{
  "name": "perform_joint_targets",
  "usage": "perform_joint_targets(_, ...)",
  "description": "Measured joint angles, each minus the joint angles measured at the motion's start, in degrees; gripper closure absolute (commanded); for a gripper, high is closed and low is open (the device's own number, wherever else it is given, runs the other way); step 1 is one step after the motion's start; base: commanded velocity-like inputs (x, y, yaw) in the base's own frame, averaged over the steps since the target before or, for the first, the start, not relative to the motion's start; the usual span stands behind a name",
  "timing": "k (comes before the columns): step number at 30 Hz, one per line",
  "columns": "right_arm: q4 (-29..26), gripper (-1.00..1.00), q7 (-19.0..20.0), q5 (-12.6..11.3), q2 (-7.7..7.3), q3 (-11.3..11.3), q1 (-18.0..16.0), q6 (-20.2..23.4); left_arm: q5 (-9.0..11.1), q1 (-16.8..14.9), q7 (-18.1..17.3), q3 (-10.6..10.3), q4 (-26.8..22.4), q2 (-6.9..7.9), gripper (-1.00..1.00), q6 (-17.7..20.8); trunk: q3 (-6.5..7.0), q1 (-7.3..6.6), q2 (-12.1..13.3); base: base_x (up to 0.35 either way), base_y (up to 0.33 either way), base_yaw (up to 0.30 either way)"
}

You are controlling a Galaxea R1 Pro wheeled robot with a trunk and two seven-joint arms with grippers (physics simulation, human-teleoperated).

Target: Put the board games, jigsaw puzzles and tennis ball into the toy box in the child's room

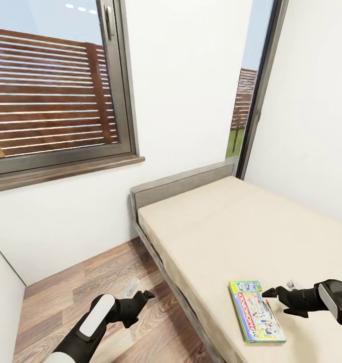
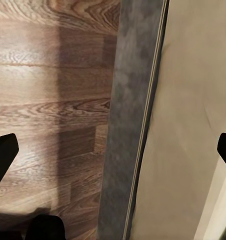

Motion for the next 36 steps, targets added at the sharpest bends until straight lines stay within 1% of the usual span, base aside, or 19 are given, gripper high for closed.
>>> perform_joint_targets(10,0.03,-1.00,-0.01,0.02,0.03,0.00,-0.01,-0.01,0.01,0.01,0.00,0.00,-0.02,0.01,-1.00,0.00,0.00,0.00,0.00,0.000,0.000,0.120)
perform_joint_targets(29,0.10,-1.00,-0.02,0.08,0.07,0.01,-0.04,-0.03,-0.02,0.06,0.01,-0.19,-0.03,-0.03,-1.00,-0.15,0.00,0.00,0.00,0.000,0.000,0.250)
perform_joint_targets(36,0.09,-1.00,-0.01,0.02,0.08,0.00,-0.01,-0.04,-0.11,0.38,-0.15,-0.38,-0.02,-0.24,-1.00,-0.29,0.00,0.00,0.00,0.000,0.000,0.137)
